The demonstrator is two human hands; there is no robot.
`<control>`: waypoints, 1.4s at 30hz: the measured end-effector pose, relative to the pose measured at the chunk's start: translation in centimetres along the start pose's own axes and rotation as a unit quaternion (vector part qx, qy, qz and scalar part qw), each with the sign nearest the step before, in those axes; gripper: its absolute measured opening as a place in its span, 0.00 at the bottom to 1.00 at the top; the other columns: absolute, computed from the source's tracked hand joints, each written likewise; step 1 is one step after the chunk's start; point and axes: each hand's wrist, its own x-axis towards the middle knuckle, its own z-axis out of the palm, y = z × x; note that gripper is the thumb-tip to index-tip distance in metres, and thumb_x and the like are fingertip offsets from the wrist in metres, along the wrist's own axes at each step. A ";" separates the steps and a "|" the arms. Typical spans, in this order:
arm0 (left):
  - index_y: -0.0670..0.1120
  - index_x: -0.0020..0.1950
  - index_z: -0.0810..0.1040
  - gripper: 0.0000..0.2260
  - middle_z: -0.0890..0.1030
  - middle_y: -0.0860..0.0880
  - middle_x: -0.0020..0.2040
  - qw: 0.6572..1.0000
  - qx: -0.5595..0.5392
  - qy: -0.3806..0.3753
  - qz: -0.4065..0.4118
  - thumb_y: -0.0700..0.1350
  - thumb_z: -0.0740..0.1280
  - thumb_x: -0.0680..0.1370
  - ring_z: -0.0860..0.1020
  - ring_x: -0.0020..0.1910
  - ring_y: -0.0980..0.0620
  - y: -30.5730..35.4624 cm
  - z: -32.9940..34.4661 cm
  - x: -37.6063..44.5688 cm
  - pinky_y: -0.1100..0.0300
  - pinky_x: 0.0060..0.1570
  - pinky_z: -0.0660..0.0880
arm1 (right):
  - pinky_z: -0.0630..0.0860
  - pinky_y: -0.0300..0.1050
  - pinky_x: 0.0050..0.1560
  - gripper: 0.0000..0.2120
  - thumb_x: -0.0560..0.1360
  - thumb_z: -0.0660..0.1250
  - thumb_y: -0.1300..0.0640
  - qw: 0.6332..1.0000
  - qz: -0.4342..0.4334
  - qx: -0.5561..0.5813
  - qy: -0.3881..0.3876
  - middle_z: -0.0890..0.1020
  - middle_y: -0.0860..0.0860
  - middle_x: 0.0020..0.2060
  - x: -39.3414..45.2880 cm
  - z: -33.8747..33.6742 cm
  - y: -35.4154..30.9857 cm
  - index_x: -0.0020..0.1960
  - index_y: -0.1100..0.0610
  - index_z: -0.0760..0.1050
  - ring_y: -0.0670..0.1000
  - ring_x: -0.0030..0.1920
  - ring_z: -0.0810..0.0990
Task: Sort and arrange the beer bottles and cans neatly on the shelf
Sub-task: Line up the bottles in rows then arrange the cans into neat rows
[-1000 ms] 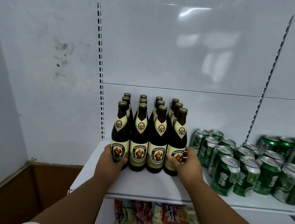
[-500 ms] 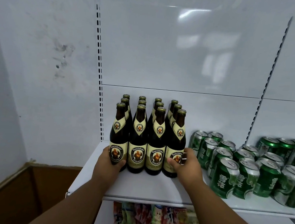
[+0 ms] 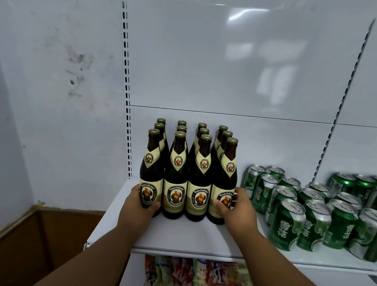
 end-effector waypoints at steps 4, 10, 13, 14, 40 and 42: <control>0.54 0.61 0.70 0.22 0.79 0.56 0.53 1.000 -0.003 -0.007 -0.007 0.41 0.76 0.72 0.77 0.53 0.54 0.3 -0.2 0.0 0.60 0.53 0.70 | 0.75 0.45 0.51 0.23 0.71 0.76 0.54 1.000 -0.010 -0.008 -0.005 0.81 0.46 0.52 -0.3 0.1 0.2 0.62 0.51 0.71 0.49 0.51 0.81; 0.53 0.61 0.73 0.22 0.81 0.57 0.53 1.000 -0.018 -0.018 -0.009 0.41 0.76 0.71 0.80 0.53 0.57 0.4 -0.5 0.0 0.58 0.53 0.75 | 0.75 0.50 0.57 0.27 0.71 0.75 0.50 0.997 -0.021 -0.069 0.034 0.77 0.50 0.57 -1.3 0.5 0.6 0.66 0.51 0.69 0.52 0.57 0.77; 0.53 0.59 0.75 0.22 0.83 0.55 0.51 1.000 -0.013 0.024 -0.005 0.47 0.79 0.68 0.82 0.50 0.58 0.2 -0.6 -0.2 0.56 0.50 0.80 | 0.74 0.53 0.58 0.27 0.72 0.74 0.51 0.991 -0.026 -0.099 0.081 0.73 0.54 0.58 -1.9 1.0 0.5 0.66 0.55 0.69 0.56 0.59 0.74; 0.53 0.59 0.75 0.23 0.82 0.55 0.51 0.999 -0.007 0.034 -0.005 0.49 0.79 0.68 0.81 0.50 0.58 0.1 -0.7 -0.2 0.55 0.50 0.80 | 0.75 0.53 0.57 0.26 0.72 0.74 0.52 0.991 -0.026 -0.098 0.087 0.73 0.55 0.57 -2.0 1.1 0.5 0.66 0.56 0.69 0.57 0.58 0.75; 0.48 0.65 0.74 0.22 0.75 0.46 0.59 0.978 0.121 0.121 0.120 0.48 0.74 0.73 0.73 0.60 0.45 6.9 -2.5 3.4 0.46 0.62 0.73 | 0.73 0.49 0.52 0.17 0.76 0.69 0.50 0.971 -0.111 -0.155 0.144 0.76 0.53 0.53 2.8 -1.8 -7.4 0.60 0.57 0.73 0.55 0.55 0.74; 0.47 0.66 0.73 0.24 0.75 0.46 0.59 0.978 0.122 0.116 0.120 0.49 0.75 0.73 0.74 0.60 0.45 7.0 -2.7 3.1 0.46 0.62 0.73 | 0.73 0.49 0.53 0.18 0.76 0.69 0.50 0.971 -0.106 -0.160 0.140 0.76 0.54 0.54 2.8 -1.8 -7.4 0.62 0.57 0.72 0.55 0.55 0.75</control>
